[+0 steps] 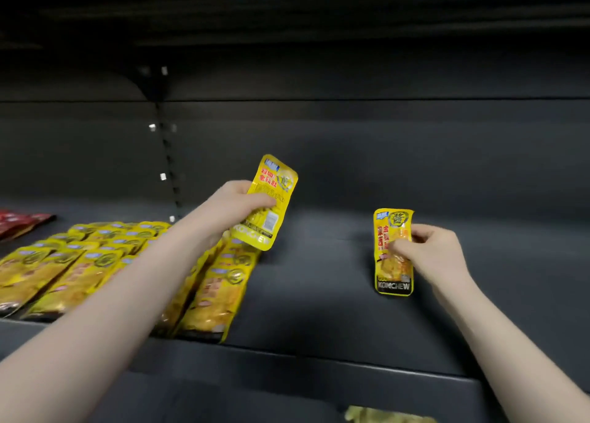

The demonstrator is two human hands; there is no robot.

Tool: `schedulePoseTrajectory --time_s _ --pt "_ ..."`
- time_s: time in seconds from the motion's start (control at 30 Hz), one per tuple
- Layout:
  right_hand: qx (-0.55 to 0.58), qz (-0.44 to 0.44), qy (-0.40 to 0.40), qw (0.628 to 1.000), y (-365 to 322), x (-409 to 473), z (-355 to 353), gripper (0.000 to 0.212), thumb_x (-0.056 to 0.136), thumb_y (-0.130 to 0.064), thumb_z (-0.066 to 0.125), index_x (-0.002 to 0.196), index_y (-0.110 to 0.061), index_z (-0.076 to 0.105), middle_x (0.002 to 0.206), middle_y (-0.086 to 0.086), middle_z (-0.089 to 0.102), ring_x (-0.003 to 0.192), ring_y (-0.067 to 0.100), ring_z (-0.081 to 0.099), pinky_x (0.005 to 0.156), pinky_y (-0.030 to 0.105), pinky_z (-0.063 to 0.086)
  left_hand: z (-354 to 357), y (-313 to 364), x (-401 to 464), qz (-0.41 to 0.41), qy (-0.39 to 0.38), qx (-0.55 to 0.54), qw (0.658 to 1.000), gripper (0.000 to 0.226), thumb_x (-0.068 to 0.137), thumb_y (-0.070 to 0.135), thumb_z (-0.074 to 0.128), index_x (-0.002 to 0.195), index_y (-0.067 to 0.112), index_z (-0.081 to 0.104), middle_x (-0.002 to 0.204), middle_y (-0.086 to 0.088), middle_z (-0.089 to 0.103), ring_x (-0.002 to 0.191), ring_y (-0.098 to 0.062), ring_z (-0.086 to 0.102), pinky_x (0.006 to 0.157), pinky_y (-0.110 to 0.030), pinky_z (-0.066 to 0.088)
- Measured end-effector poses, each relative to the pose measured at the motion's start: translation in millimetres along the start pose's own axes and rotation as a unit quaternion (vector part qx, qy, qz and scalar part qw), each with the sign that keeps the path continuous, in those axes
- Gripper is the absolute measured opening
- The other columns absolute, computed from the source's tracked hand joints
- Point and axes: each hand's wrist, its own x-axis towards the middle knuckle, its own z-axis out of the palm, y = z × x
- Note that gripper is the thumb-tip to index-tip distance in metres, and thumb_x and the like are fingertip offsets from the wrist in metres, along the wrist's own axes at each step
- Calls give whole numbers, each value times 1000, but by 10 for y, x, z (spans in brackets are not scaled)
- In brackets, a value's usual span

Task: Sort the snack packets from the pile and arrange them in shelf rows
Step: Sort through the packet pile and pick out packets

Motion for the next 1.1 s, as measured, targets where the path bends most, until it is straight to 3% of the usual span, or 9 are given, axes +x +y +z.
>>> schedulePoseTrajectory --time_s 0.13,0.27,0.33,0.47,0.67,0.77,0.87,1.0,1.1 --pt "32 -20 -21 999 -332 -306 493 16 78 0 58 77 -15 65 72 5 65 68 19 57 65 28 45 -723 -75 -40 7 22 -6 1000 7 87 15 64 81 14 67 69 -3 68 58 -17 63 63 -28 51" --pt "47 -4 -55 997 -572 -487 780 20 88 -1 47 86 -19 55 78 1 61 60 12 58 39 10 37 -1125 -166 -74 -3 27 -24 999 6 87 15 63 86 12 67 70 -4 68 57 -16 63 60 -26 53" --pt "59 20 -74 995 -656 -539 859 20 91 -2 42 90 -18 53 85 8 63 61 14 60 34 8 32 -1212 -254 -111 -12 32 -35 999 6 88 15 62 85 11 67 67 -3 68 54 -15 63 57 -25 53" --pt "77 68 -110 989 -684 -611 942 20 94 -2 37 99 -13 52 93 18 67 45 4 61 30 9 29 -1223 -458 -194 -34 27 -34 998 6 87 15 62 85 12 67 71 -5 69 61 -20 64 69 -32 52" --pt "35 92 -115 988 -525 -557 990 10 88 -8 42 94 -5 50 91 20 67 48 18 46 37 16 19 -1177 -603 -271 -54 16 -17 998 12 88 16 62 93 8 69 89 -11 73 77 -25 67 85 -40 51" --pt "58 85 -114 988 -544 -574 994 14 88 -5 43 98 -5 53 93 16 70 44 13 49 36 14 20 -1158 -650 -302 -58 14 -15 998 9 88 16 62 89 12 70 88 -9 74 79 -25 68 86 -40 51" --pt "72 88 -105 988 -555 -577 994 16 87 -3 45 100 2 52 96 23 68 33 8 36 35 15 21 -1127 -628 -288 -52 -6 -18 998 10 89 16 61 88 13 70 86 -7 75 76 -22 69 83 -37 52" --pt "105 103 -108 983 -610 -559 993 14 86 1 44 91 -6 55 78 6 72 31 7 31 33 16 21 -1073 -554 -189 -44 -26 -30 998 9 89 16 61 90 11 69 88 -9 74 73 -21 69 75 -34 54" --pt "93 106 -101 985 -623 -521 1023 14 84 4 45 80 -8 51 54 2 56 30 8 30 33 15 21 -1068 -549 -124 -36 -49 -24 998 12 88 19 62 93 11 70 89 -9 75 82 -26 70 85 -41 52"
